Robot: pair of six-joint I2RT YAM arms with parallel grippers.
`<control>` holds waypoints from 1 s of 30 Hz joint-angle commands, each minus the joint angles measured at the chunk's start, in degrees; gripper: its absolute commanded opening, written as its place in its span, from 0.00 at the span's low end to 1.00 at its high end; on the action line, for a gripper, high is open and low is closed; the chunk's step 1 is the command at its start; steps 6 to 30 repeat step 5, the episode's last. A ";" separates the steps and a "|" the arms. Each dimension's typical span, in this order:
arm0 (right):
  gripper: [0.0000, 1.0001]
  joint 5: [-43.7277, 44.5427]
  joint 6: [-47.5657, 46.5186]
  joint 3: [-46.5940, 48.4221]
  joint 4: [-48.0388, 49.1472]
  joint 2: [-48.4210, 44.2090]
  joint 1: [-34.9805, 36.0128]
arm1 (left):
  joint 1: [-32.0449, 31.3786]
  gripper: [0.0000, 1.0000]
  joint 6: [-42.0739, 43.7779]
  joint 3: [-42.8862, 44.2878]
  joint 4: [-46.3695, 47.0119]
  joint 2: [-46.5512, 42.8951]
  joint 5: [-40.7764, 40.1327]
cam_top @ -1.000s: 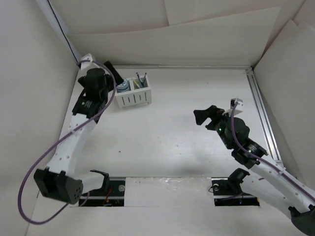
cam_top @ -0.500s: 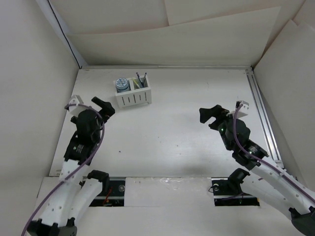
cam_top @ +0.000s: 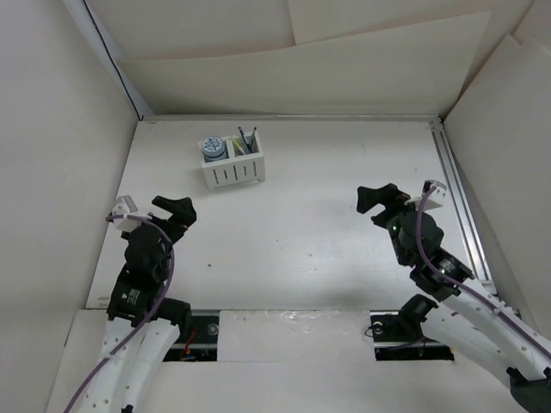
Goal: Sort the stationery into containers
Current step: Place the stationery into the container
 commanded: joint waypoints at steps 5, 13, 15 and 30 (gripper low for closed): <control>0.99 1.59 0.61 -0.29 0.35 1.32 0.39 | -0.02 1.00 2.40 1.18 3.57 1.13 3.63; 0.99 1.59 0.61 -0.29 0.35 1.32 0.39 | -0.02 1.00 2.40 1.18 3.57 1.13 3.63; 0.99 1.59 0.61 -0.29 0.35 1.32 0.39 | -0.02 1.00 2.40 1.18 3.57 1.13 3.63; 0.99 1.59 0.61 -0.29 0.35 1.32 0.39 | -0.02 1.00 2.40 1.18 3.57 1.13 3.63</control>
